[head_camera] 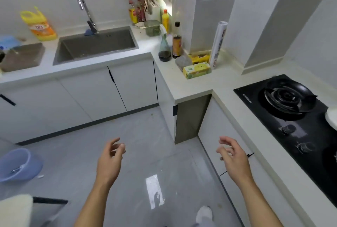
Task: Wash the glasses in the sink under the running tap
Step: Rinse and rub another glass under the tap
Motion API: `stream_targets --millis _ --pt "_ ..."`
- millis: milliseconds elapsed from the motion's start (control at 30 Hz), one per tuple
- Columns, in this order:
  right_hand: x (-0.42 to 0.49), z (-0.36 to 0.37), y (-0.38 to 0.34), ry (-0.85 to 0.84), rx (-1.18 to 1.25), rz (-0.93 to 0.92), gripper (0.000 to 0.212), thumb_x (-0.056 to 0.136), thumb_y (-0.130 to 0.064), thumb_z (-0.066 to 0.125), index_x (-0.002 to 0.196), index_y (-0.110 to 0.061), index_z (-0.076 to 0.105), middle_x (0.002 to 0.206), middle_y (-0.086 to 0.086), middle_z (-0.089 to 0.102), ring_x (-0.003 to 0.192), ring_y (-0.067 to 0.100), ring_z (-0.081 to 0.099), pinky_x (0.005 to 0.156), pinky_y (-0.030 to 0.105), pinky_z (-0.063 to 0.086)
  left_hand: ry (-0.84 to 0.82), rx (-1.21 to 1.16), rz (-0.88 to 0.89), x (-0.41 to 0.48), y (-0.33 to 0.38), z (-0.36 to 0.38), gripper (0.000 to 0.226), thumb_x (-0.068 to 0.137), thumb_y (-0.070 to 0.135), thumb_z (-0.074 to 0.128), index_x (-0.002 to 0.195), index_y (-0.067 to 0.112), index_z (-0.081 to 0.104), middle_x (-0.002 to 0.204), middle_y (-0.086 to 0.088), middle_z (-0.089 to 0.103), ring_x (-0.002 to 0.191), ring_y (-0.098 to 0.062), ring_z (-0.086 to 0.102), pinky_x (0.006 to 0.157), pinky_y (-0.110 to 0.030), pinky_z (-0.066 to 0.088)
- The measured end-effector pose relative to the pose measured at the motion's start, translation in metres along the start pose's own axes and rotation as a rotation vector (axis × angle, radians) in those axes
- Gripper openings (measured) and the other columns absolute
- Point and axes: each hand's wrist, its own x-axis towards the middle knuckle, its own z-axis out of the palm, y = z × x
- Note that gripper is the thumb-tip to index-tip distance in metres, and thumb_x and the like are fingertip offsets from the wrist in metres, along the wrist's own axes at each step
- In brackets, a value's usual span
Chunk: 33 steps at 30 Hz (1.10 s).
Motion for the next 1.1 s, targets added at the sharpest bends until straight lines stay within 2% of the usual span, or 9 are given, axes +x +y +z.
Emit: stream_targets --millis 100,367,533,600,700,833,967,1100 --pt "0.027 0.02 -0.013 -0.073 -0.036 -0.007 0.028 0.098 -0.018 0.065 0.116 -0.039 0.064 0.114 -0.025 0.066 0.101 0.01 0.069 0.093 0.048 0.059 0.05 -0.034 -0.046 0.018 0.0 -0.004 0.026 0.104 0.023 0.06 0.129 0.029 0.06 0.111 -0.001 0.07 0.101 -0.024 0.072 0.094 -0.046 0.058" --pt "0.142 0.072 -0.052 -0.229 -0.099 -0.068 0.029 0.1 -0.021 0.064 0.127 -0.032 0.062 0.12 -0.014 0.067 0.097 0.006 0.069 0.09 0.038 0.06 0.151 -0.057 -0.108 0.084 0.015 0.008 0.027 0.104 0.023 0.06 0.13 0.032 0.059 0.112 0.002 0.07 0.101 -0.021 0.072 0.094 -0.046 0.058" --pt "0.22 0.092 -0.079 -0.338 -0.102 -0.083 0.029 0.101 -0.021 0.064 0.128 -0.033 0.062 0.116 -0.014 0.068 0.09 0.003 0.069 0.086 0.039 0.061 0.213 -0.072 -0.122 0.132 0.039 0.029 0.028 0.103 0.023 0.061 0.129 0.034 0.058 0.112 0.004 0.069 0.1 -0.019 0.072 0.095 -0.046 0.058" --pt "0.25 0.101 -0.088 -0.374 -0.101 -0.092 0.029 0.101 -0.021 0.064 0.126 -0.034 0.062 0.116 -0.013 0.069 0.091 0.006 0.07 0.086 0.043 0.062 0.246 -0.095 -0.119 0.148 0.047 0.036 0.028 0.103 0.022 0.061 0.13 0.032 0.058 0.112 0.004 0.069 0.101 -0.02 0.072 0.095 -0.044 0.058" --pt "0.283 0.12 -0.1 -0.423 -0.126 -0.11 0.027 0.101 -0.021 0.064 0.123 -0.035 0.061 0.122 -0.014 0.065 0.095 0.009 0.07 0.085 0.04 0.061 0.284 -0.119 -0.138 0.167 0.052 0.039 0.03 0.104 0.02 0.061 0.132 0.029 0.059 0.112 0.002 0.068 0.101 -0.021 0.072 0.094 -0.043 0.058" --pt "0.313 0.157 -0.115 -0.48 -0.178 -0.125 0.027 0.101 -0.024 0.063 0.12 -0.042 0.058 0.125 -0.015 0.063 0.101 0.011 0.069 0.09 0.043 0.06 0.333 -0.132 -0.178 0.186 0.048 0.03 0.028 0.104 0.018 0.061 0.129 0.029 0.06 0.113 0.0 0.068 0.1 -0.022 0.072 0.093 -0.042 0.058" --pt "0.339 0.207 -0.127 -0.545 -0.215 -0.127 0.028 0.103 -0.022 0.061 0.128 -0.033 0.057 0.128 -0.01 0.061 0.103 0.016 0.067 0.075 0.03 0.061 0.346 -0.148 -0.218 0.217 0.039 0.013 0.026 0.104 0.018 0.061 0.127 0.029 0.062 0.112 -0.002 0.068 0.101 -0.025 0.072 0.086 -0.036 0.058" --pt "0.365 0.264 -0.144 -0.563 -0.213 -0.14 0.028 0.103 -0.024 0.06 0.13 -0.031 0.058 0.13 -0.01 0.06 0.107 0.013 0.066 0.08 0.027 0.059 0.34 -0.137 -0.225 0.271 0.033 -0.011 0.027 0.104 0.021 0.06 0.129 0.03 0.061 0.115 -0.001 0.067 0.101 -0.02 0.072 0.084 -0.031 0.057"
